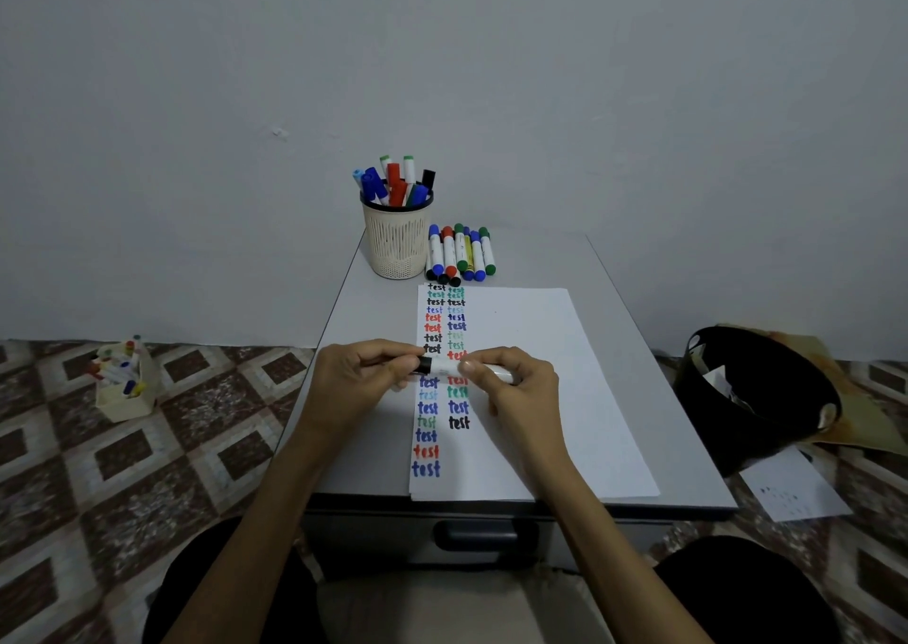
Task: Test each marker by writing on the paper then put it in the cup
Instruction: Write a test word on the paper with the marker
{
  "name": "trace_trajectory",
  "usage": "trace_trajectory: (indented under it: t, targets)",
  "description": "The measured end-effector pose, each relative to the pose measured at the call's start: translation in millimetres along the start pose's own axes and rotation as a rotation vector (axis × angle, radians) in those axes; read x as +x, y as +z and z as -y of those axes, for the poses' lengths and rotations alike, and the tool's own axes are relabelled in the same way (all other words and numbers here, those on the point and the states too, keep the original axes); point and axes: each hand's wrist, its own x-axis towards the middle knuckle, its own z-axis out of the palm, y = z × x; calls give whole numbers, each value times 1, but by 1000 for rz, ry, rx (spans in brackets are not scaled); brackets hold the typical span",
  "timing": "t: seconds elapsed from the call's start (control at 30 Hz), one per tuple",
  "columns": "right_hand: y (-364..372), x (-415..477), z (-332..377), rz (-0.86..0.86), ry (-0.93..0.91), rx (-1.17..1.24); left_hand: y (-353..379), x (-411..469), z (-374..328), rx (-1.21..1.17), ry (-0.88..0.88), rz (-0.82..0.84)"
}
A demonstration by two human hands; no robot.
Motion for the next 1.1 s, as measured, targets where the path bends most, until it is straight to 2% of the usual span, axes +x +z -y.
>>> trace_trajectory:
  t: [0.17,0.3,0.43,0.6,0.67,0.8,0.93,1.1]
  targets:
    - [1,-3,4,-28,-130,-105,1,2,-1,-26,46,-45]
    - [4,-5,4,-52,-345,-460,1,2,0,-33,87,-60]
    - [10,5,11,25,-517,-815,4,1,-3,-37,89,-84]
    - [19,46,29,170,-497,-970,5,2,13,109,17,-47]
    - [25,70,36,143,-464,-956,6,2,19,243,-25,-28]
    - [42,121,58,14,-479,-732,12,2,30,553,56,32]
    - [63,166,87,-113,-563,-501,15,4,35,611,95,-14]
    - [91,200,106,-236,-625,-356,15,5,36,633,126,-43]
